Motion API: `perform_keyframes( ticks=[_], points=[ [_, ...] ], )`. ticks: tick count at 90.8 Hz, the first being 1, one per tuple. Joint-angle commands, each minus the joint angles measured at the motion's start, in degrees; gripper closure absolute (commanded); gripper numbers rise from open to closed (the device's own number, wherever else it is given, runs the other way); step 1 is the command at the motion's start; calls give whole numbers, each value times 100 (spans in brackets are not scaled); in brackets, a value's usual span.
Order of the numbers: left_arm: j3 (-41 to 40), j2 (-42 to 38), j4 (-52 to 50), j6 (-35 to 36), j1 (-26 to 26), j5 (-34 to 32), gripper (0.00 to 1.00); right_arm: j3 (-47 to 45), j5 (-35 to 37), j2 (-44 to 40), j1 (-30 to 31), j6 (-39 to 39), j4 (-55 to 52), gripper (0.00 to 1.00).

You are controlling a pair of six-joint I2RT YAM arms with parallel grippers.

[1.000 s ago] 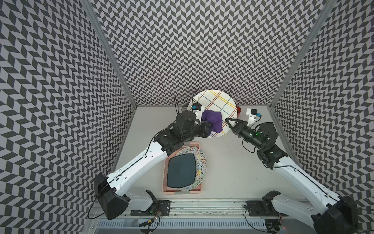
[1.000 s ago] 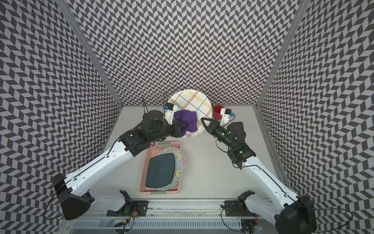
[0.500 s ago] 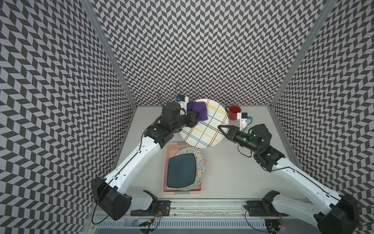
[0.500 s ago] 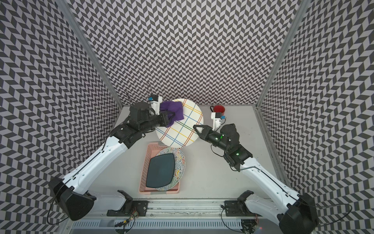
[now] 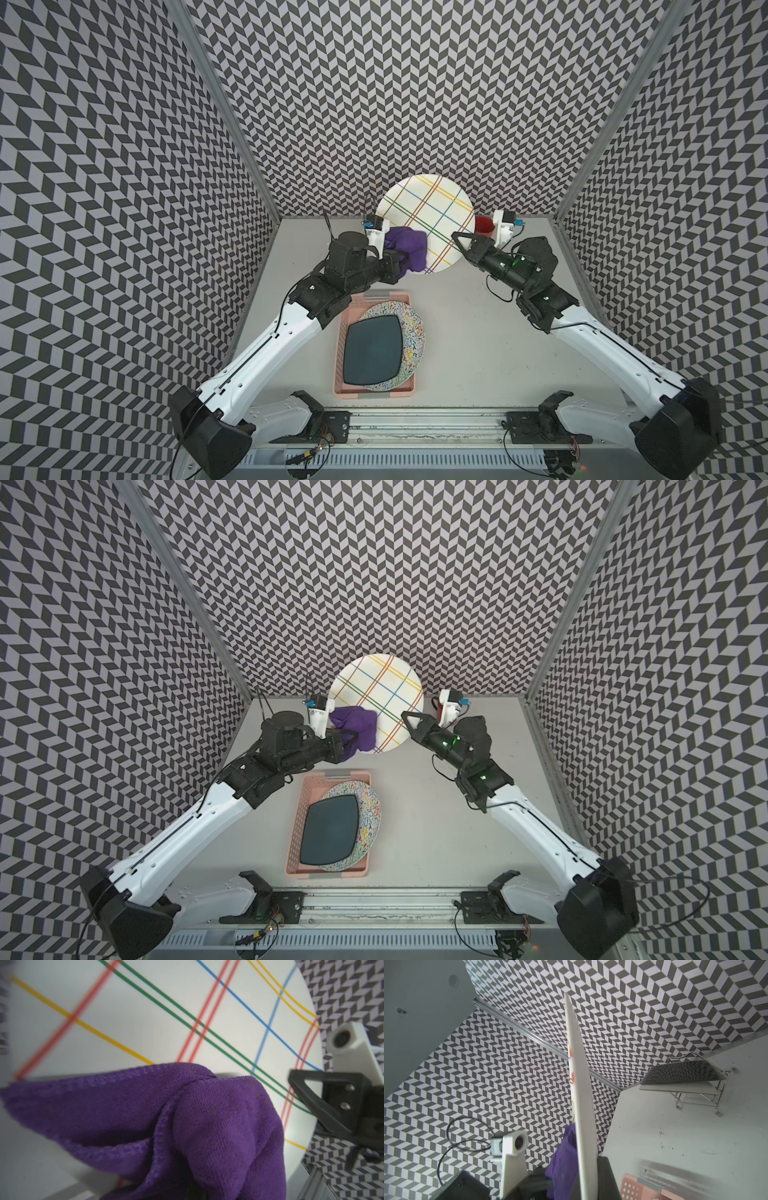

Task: Wipe the wet plate dry
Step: Wipe the plate with towel.

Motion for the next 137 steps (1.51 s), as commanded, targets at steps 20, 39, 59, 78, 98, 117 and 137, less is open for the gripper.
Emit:
perform_keyframes(
  ticks=[20, 39, 59, 78, 98, 117, 137],
  points=[
    [2140, 1374, -572, 749, 432, -440, 100, 975, -1096, 46, 707, -1001, 738, 100],
    [2396, 1590, -679, 1559, -361, 468, 100, 906, -1722, 0, 881, -1209, 367, 100],
    [535, 446, 125, 497, -516, -386, 100, 595, -1012, -222, 412, -392, 978, 100],
    [-14, -107, 98, -13, 900, 141, 100, 735, -1681, -73, 319, -729, 840, 100],
    [735, 695, 673, 400, 383, 1394, 100, 883, -1567, 277, 649, -494, 1344, 100],
    [254, 429, 603, 537, 348, 900, 100, 776, -944, 359, -258, 965, 2245, 100],
    [-113, 32, 751, 17, 1171, 1405, 100, 690, -1816, 411, -614, 1577, 2831, 100]
  ],
)
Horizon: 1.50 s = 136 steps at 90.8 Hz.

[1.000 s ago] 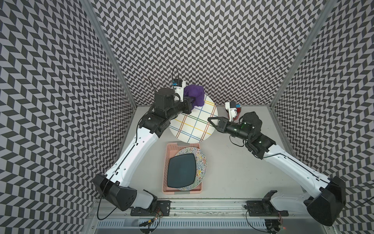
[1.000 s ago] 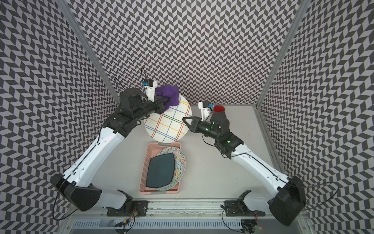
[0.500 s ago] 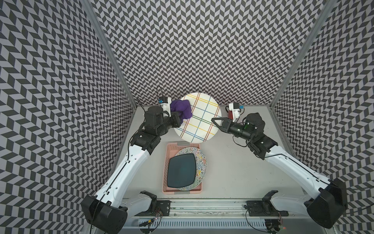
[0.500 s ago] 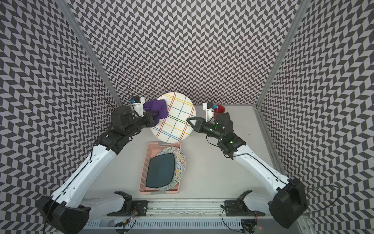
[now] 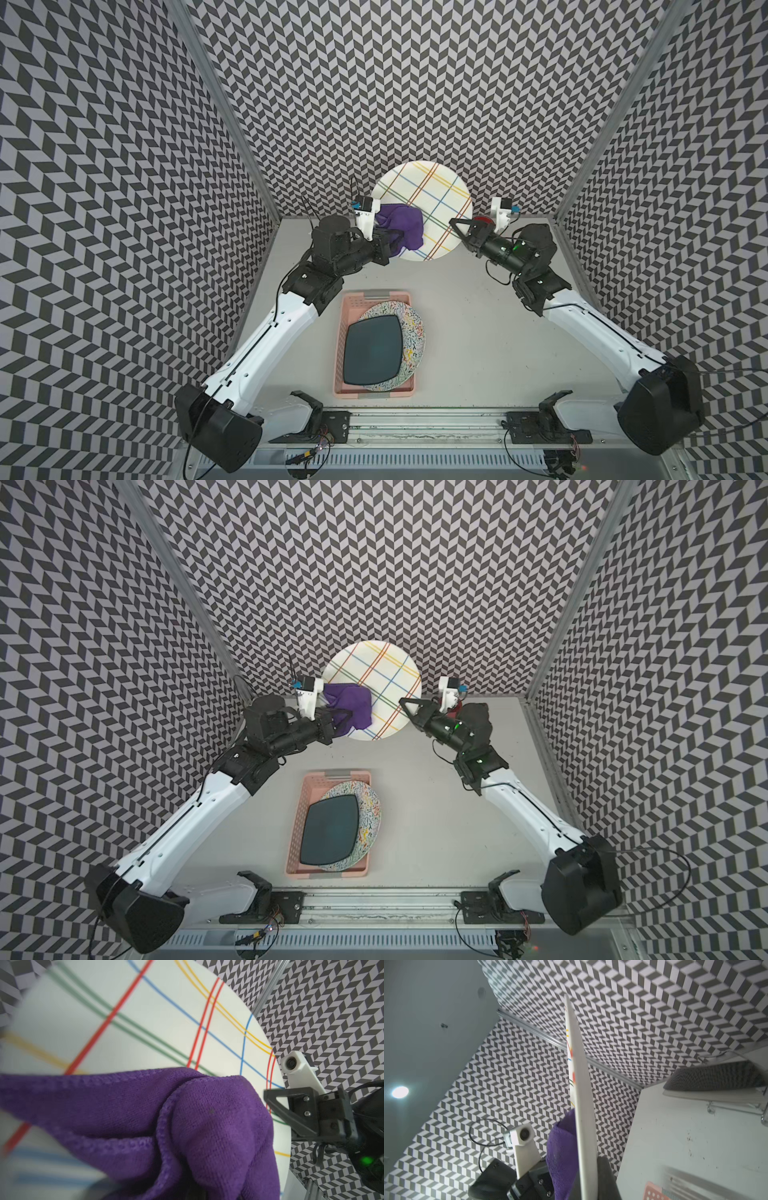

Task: Wipe the wet plate dry
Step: Wipe the plate with towel.

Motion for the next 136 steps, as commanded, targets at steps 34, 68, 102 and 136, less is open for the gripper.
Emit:
perform_keyframes(
  ticks=[34, 68, 102, 136],
  points=[
    [-1686, 1034, 9186, -9480, 1327, 808, 100, -655, -638, -684, -827, 2670, 3681, 100],
    [-894, 1667, 9710, -10144, 427, 29, 100, -527, -1173, -115, -200, 2340, 3811, 100],
    [-364, 1765, 9766, -10067, -525, -59, 100, 225, -1188, 693, 135, 2314, 4230, 100],
    [-473, 1547, 9493, -9927, 16, 147, 100, -176, -1097, 475, 72, 2115, 3883, 100]
  ],
)
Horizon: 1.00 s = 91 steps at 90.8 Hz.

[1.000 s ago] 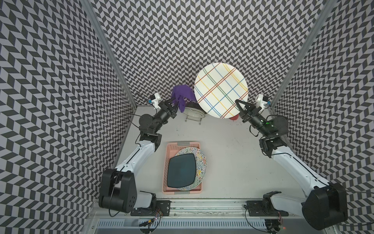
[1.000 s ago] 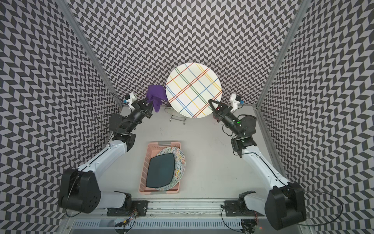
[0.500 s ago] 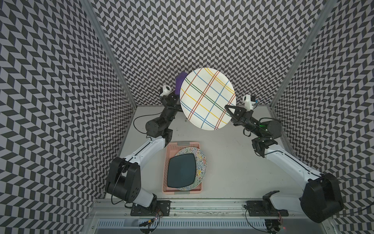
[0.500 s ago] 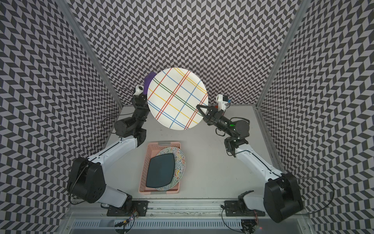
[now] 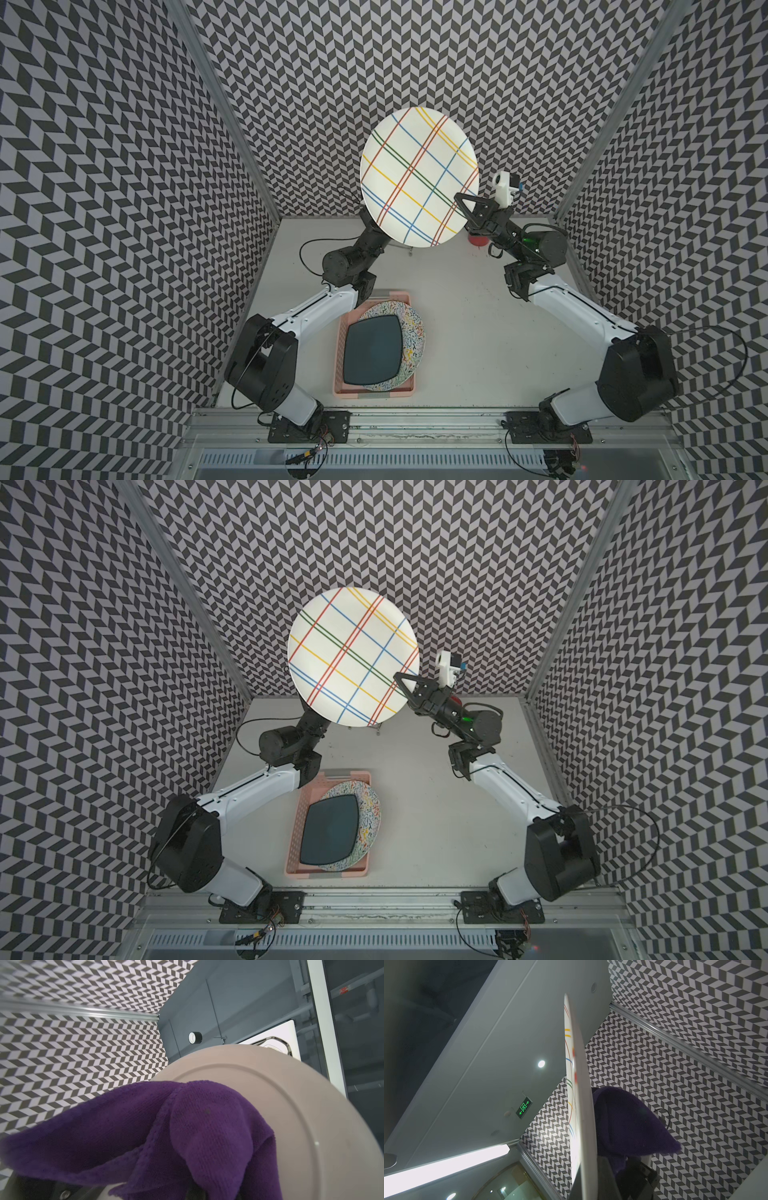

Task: Wipe the wet plate dry
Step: Wipe the plate with towel.

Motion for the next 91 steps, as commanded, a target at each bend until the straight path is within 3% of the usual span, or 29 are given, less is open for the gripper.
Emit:
perform_keyframes(
  ticks=[1, 17, 36, 54, 69, 78, 84, 88, 91],
  points=[
    [256, -376, 19, -151, 431, 219, 100, -413, -24, -388, 119, -259, -224, 100],
    [478, -125, 89, -132, -178, 199, 100, -242, -49, -521, 755, -957, -980, 100],
    [698, -172, -164, 320, -754, 458, 100, 664, 545, 111, 483, -902, -681, 100],
    [545, -613, -518, 816, -762, 615, 100, 986, 845, 281, 32, -753, -693, 100],
    [294, -1209, -1159, 1368, -304, 908, 100, 330, 1106, -151, -391, -611, -900, 100],
    [379, -1769, -2937, 2794, 61, 1338, 100, -190, 1257, -549, -523, -713, -1338, 100],
    [694, -2109, -5039, 4621, 92, 1183, 100, -437, 1285, -764, -528, -926, -1751, 100],
    [1029, -2204, -6625, 6284, 13, 691, 100, -525, 1171, -901, -521, -1089, -1984, 100],
    [1306, -2191, -7609, 7053, -85, 236, 100, -561, 1040, -985, -498, -1212, -2248, 100]
  ],
)
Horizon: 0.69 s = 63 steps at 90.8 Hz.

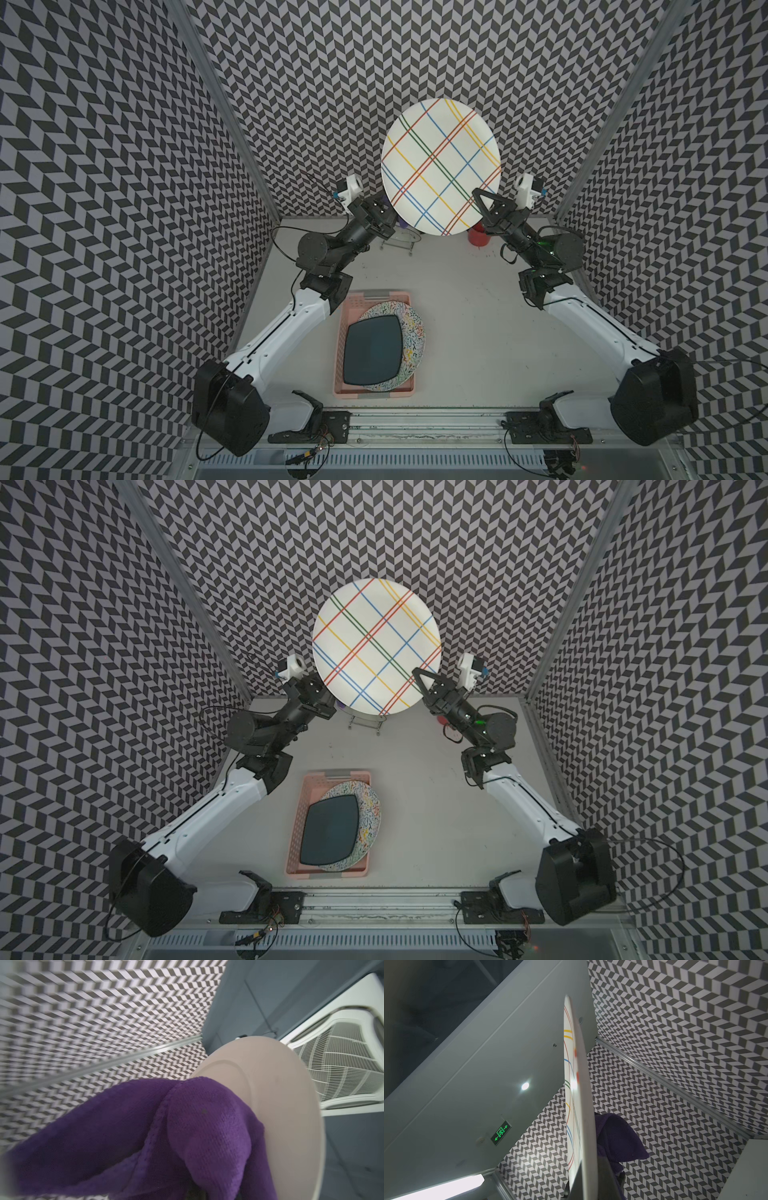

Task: Wipe the wet plate dry
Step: Wipe the plate with towel.

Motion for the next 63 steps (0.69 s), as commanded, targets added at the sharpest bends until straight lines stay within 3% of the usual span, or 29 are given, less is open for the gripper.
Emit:
perform_keyframes(
  ticks=[1, 9, 17, 40, 53, 63],
  points=[
    [1019, -496, -3390, 3853, -255, -519, 100, -249, 248, -230, -81, -704, -1300, 100],
    [1290, -325, -4643, 4968, -413, -1400, 100, -322, 213, -416, 82, -1102, -1747, 100],
    [1146, -305, -4763, 5430, -446, -1514, 100, -301, 325, -558, 217, -1389, -2077, 100],
    [567, -1027, -4781, 5512, -459, -2174, 100, -497, 1218, -826, -342, -754, -2017, 100],
    [376, -1444, -4774, 5420, -506, -2134, 100, 159, 703, -548, -353, -1527, -2840, 100],
    [436, -1354, -4797, 5431, -521, -2220, 100, 238, 514, -469, 81, -1914, -2909, 100]
  ],
)
